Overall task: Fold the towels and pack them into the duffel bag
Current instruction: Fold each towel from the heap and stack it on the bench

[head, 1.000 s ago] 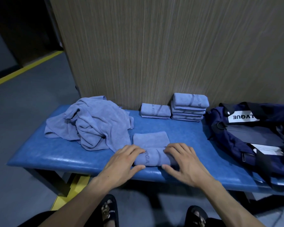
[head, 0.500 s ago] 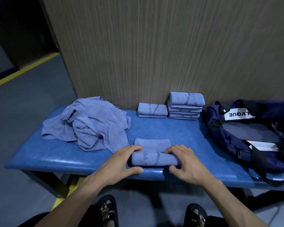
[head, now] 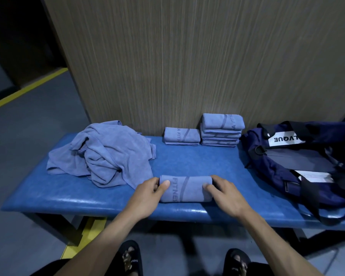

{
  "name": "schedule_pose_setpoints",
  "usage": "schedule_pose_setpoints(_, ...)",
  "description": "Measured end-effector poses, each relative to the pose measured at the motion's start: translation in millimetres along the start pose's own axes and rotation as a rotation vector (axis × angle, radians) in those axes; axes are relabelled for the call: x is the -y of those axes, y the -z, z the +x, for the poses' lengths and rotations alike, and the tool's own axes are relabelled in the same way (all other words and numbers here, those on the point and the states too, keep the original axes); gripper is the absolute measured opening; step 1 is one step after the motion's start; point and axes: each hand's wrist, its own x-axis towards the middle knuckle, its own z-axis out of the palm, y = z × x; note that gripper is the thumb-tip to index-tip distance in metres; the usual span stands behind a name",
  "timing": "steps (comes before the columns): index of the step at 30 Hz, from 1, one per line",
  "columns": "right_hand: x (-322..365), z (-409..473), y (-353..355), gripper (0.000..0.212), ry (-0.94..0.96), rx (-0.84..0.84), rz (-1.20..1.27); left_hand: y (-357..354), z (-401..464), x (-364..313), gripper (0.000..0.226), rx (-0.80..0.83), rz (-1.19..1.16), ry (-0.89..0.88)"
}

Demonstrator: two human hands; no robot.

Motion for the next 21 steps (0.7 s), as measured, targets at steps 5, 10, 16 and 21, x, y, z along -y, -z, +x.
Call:
schedule_pose_setpoints(5,7,9,-8,0.036,-0.085,-0.078,-0.023,-6,9,-7,0.05,-0.066,0.052,0.113)
schedule_pose_setpoints(10,14,19,-18,0.035,-0.192,-0.157,-0.125,-10,16,-13,0.042,-0.129,0.121,0.185)
schedule_pose_setpoints(16,23,25,-21,0.032,-0.282,-0.172,-0.228,-9,21,-10,0.025,-0.2,0.246,0.092)
schedule_pose_setpoints(21,21,31,-21,0.031,-0.219,-0.107,-0.197,-6,29,0,0.022,-0.031,0.232,-0.109)
